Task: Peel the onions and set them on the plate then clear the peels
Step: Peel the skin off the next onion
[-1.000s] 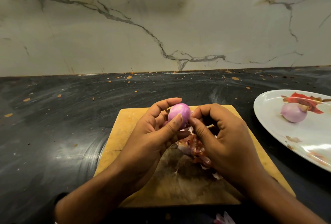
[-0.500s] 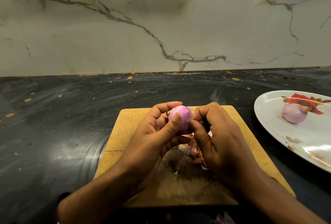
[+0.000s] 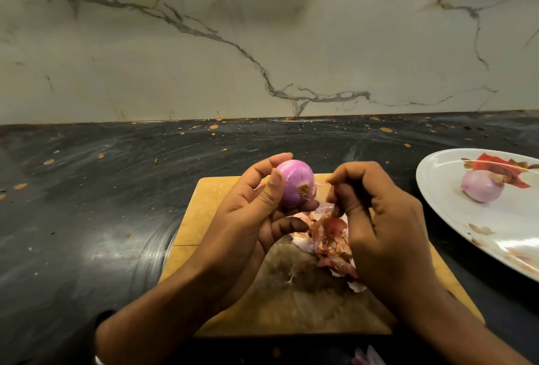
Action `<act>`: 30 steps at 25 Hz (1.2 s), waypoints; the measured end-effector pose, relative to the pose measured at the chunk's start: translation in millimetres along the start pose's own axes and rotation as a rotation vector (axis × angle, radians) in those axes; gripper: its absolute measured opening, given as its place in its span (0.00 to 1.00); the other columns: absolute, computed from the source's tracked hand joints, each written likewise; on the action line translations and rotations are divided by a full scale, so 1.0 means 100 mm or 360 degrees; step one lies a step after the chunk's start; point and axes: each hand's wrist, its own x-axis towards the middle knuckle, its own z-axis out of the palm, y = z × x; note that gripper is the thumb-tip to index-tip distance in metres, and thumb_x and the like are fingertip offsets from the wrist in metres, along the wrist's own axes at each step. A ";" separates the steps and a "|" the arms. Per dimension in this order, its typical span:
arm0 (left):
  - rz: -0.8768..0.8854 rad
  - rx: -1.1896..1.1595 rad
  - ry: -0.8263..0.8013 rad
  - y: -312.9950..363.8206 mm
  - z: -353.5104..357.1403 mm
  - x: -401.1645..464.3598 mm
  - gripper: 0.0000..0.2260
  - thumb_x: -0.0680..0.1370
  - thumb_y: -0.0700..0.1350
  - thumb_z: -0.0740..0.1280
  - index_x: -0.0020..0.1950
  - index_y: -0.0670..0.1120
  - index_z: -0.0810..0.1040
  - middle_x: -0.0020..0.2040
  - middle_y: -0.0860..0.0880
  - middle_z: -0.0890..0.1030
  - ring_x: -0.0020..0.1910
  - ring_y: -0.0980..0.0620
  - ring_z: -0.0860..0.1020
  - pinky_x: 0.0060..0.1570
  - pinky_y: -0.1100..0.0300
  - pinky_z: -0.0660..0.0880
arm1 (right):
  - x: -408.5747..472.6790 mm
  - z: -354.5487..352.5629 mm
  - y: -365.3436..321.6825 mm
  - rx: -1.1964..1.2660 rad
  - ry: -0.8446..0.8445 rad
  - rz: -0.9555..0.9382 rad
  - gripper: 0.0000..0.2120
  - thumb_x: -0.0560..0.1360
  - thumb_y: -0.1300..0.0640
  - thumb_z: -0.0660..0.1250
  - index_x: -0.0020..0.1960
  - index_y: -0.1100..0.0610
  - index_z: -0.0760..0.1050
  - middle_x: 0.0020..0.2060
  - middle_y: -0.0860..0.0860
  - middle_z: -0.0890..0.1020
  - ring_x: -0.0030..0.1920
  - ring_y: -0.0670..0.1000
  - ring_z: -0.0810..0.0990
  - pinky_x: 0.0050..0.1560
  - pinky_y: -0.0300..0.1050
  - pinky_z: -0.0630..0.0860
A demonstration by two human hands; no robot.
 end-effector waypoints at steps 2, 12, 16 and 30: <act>0.0016 -0.0001 0.0043 0.01 0.01 0.01 0.22 0.78 0.51 0.65 0.68 0.40 0.73 0.57 0.33 0.81 0.47 0.45 0.83 0.42 0.59 0.82 | 0.00 0.00 0.02 -0.0053 -0.0027 0.0068 0.09 0.80 0.60 0.60 0.50 0.50 0.77 0.40 0.38 0.79 0.43 0.41 0.79 0.39 0.29 0.71; -0.0040 0.0017 0.0093 0.03 0.01 0.02 0.27 0.74 0.52 0.66 0.65 0.34 0.71 0.54 0.34 0.83 0.46 0.47 0.83 0.42 0.59 0.83 | 0.01 -0.02 -0.05 0.0014 -0.0010 -0.0050 0.11 0.76 0.47 0.69 0.52 0.54 0.82 0.46 0.42 0.84 0.48 0.41 0.82 0.46 0.34 0.77; -0.0065 -0.0006 0.0012 0.00 0.00 0.00 0.23 0.72 0.48 0.69 0.63 0.38 0.71 0.52 0.39 0.84 0.46 0.47 0.84 0.41 0.60 0.82 | 0.01 -0.02 -0.03 0.0046 -0.0031 -0.0042 0.13 0.75 0.48 0.71 0.54 0.55 0.83 0.47 0.45 0.85 0.50 0.45 0.83 0.46 0.41 0.80; -0.0012 0.0147 0.0000 -0.03 0.03 -0.02 0.25 0.67 0.45 0.72 0.62 0.41 0.71 0.55 0.41 0.84 0.49 0.47 0.84 0.45 0.59 0.83 | 0.00 0.01 -0.03 0.0125 -0.0143 0.0104 0.04 0.78 0.53 0.67 0.49 0.52 0.79 0.43 0.42 0.81 0.46 0.45 0.81 0.44 0.36 0.78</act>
